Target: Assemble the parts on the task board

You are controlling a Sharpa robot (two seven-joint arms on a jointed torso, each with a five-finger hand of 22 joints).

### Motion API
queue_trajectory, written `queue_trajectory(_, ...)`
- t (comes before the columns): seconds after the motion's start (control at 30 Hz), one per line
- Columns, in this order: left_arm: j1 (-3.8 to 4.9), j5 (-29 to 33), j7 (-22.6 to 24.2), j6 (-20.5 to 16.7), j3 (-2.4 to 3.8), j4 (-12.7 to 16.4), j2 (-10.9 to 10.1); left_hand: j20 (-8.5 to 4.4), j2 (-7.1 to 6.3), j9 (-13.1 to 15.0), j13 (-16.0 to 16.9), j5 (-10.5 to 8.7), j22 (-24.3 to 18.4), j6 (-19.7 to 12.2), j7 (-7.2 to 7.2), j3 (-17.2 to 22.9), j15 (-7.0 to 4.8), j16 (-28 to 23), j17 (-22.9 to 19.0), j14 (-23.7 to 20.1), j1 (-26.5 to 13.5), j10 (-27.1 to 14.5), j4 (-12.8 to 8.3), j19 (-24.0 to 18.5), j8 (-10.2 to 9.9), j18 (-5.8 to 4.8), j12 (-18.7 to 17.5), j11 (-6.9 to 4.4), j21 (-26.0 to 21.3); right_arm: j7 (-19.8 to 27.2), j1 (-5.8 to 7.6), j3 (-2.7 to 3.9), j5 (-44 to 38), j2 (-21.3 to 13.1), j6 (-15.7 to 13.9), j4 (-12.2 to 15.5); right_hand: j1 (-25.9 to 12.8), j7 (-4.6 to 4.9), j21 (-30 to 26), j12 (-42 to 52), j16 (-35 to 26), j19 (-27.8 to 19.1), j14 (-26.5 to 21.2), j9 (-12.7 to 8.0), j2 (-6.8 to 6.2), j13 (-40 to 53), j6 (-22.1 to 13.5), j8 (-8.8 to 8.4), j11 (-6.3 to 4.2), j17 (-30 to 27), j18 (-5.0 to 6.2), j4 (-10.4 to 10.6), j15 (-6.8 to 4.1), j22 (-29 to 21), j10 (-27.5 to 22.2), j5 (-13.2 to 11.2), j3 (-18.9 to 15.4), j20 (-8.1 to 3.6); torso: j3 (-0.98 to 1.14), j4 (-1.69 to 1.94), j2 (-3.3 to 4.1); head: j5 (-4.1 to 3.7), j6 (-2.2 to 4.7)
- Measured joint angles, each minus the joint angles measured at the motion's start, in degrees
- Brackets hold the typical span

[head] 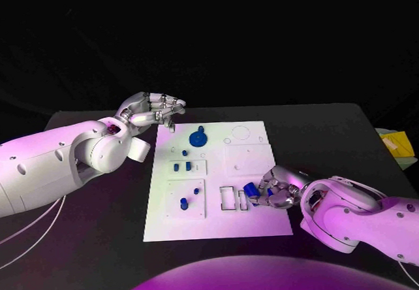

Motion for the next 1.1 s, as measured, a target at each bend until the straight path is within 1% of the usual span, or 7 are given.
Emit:
queue_trajectory(0.27,0.01,0.0,-0.05,0.01,0.0,0.02,-0.01,0.0,0.0,0.0,0.0,0.0,0.0,0.0,0.0,0.0,0.0,0.0,0.0,0.0,0.0,0.0,0.0,0.0,0.0,0.0,0.0,0.0,0.0,-0.01,0.09,0.04,2.83,-0.54,-1.09,0.32,2.65,-0.01,0.42,0.0,0.0,-0.02,0.0,0.05,-1.12,-0.01,0.4,0.9,-0.72,0.0,0.06,0.25,0.0,-0.01,0.73,-0.13,1.06,-0.05,0.0,0.02,0.01,-0.23,0.0)
queue_trajectory(0.37,0.01,0.0,-0.07,0.01,0.0,0.02,-0.02,0.0,0.0,-0.01,0.0,0.0,0.0,0.0,0.0,0.0,0.0,0.0,0.0,0.0,0.0,0.0,0.0,0.0,0.0,0.0,0.0,0.0,0.0,0.05,0.33,-0.06,5.61,-1.2,-2.26,0.89,4.05,0.18,0.42,0.0,0.0,-0.01,0.0,0.06,-0.26,-0.01,0.6,0.93,-0.72,0.0,0.07,0.27,0.0,-0.01,0.73,-0.24,1.52,-0.42,0.02,0.01,-0.01,-0.29,0.0)
queue_trajectory(0.47,0.01,0.0,-0.08,0.01,0.0,-0.02,-0.02,0.0,0.0,-0.01,0.0,0.0,0.0,0.0,0.0,0.0,0.0,0.0,0.0,0.0,0.0,0.0,0.0,0.0,0.0,0.0,0.0,0.0,0.0,0.44,0.85,-0.28,8.73,-1.82,-3.94,1.7,4.29,0.08,0.42,0.0,0.0,-0.01,-0.03,0.05,-0.36,-0.01,0.46,0.92,-0.57,-0.01,0.07,-2.12,-0.03,-0.01,0.89,-0.76,4.7,-0.42,0.02,0.0,-0.02,-0.36,0.0)
queue_trajectory(0.7,0.0,0.0,-0.1,0.01,0.0,-0.07,0.06,0.0,0.0,0.07,0.03,0.0,-0.07,0.0,0.0,0.11,0.14,0.0,0.0,-0.14,0.0,0.0,-0.11,0.0,0.0,0.0,0.22,0.0,0.0,2.08,2.8,-0.21,14.86,-2.45,-7.67,3.47,4.27,0.22,0.42,0.0,0.0,0.0,0.0,0.04,-0.34,-0.02,0.59,0.91,-0.76,-0.01,0.07,-2.42,-0.42,-0.02,1.08,-1.02,5.31,-0.42,0.01,0.03,-0.03,-0.46,0.0)
queue_trajectory(0.87,0.0,0.0,-0.12,0.01,0.0,-0.07,0.08,0.0,0.0,0.17,0.07,0.0,-0.11,0.0,0.0,0.16,0.21,0.0,0.0,-0.21,0.0,0.0,-0.16,0.0,0.0,0.0,0.22,0.0,0.0,2.73,3.47,-0.21,17.48,-2.5,-8.94,4.13,4.2,0.23,0.41,0.0,0.0,-0.01,0.0,0.04,-0.27,-0.02,0.6,0.91,-0.76,-0.01,0.07,-2.37,-0.42,-0.02,1.08,-1.17,5.65,-0.42,0.01,0.03,-0.02,-0.42,0.0)
queue_trajectory(0.93,0.0,0.01,-0.12,0.01,0.0,-0.07,0.08,0.0,0.0,0.17,0.07,0.0,-0.11,0.0,0.0,0.16,0.21,0.0,0.0,-0.21,0.0,0.0,-0.16,0.0,0.0,0.0,0.22,0.0,0.0,2.86,3.59,-0.21,18.23,-2.31,-9.15,4.31,3.79,0.28,0.41,0.0,0.0,-0.01,0.0,-6.51,0.14,-0.02,0.64,0.91,-0.76,-0.01,0.07,-2.41,-0.42,-0.02,1.08,-1.16,5.78,-0.41,0.01,0.02,0.0,-0.36,0.0)
queue_trajectory(1.1,0.0,0.01,-0.15,0.01,0.0,-0.04,0.07,0.0,0.0,0.16,0.07,0.0,-0.11,0.0,0.0,0.16,0.21,0.0,0.0,-0.21,0.0,0.0,-0.16,0.0,0.0,0.0,0.21,0.0,0.0,3.06,3.7,-0.21,19.74,-1.18,-9.29,4.49,3.74,0.3,0.41,0.0,0.0,-0.01,0.0,-6.51,0.19,-0.03,0.67,0.91,-0.76,-0.01,0.07,-2.34,-0.42,-0.03,1.08,-0.95,5.86,-0.41,0.0,-0.02,0.02,-0.2,0.0)
